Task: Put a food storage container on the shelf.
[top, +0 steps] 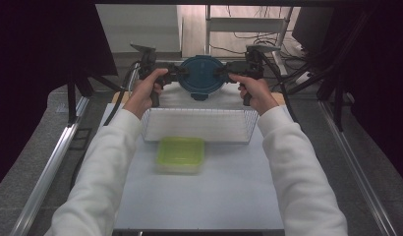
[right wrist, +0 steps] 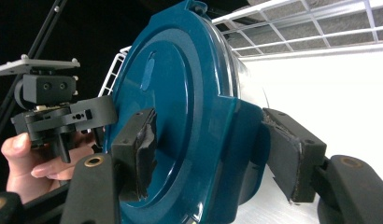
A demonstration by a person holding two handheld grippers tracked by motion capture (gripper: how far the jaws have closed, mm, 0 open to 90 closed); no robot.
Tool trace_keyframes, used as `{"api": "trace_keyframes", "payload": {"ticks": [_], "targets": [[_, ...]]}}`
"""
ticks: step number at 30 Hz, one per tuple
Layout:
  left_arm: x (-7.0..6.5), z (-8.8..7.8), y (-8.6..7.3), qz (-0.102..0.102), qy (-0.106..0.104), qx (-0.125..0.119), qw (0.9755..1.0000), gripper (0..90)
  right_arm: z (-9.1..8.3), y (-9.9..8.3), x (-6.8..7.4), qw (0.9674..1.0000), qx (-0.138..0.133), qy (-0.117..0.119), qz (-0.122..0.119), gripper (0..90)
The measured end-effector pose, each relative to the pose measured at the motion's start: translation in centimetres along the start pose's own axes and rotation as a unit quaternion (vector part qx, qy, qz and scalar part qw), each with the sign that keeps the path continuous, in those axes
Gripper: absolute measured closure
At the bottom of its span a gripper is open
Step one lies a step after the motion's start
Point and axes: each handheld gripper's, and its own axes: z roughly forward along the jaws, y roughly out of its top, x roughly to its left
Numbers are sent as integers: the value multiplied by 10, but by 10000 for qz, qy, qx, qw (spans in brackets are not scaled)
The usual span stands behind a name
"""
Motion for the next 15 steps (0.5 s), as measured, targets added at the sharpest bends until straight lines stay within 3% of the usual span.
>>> {"api": "trace_keyframes", "payload": {"ticks": [3, 10, 15], "targets": [[3, 2, 1, -140, 0, -3, 9999, 381, 3, 1, -2, 9999, 20, -18, 107, 361], [4, 3, 0, -183, 46, -99, 9998, 377, 7, 0, -6, 9995, 72, -29, 306, 342], [3, 3, -1, -198, 78, -156, 9997, 376, 8, -1, -5, 9995, 21, -60, 320, 338]]}}
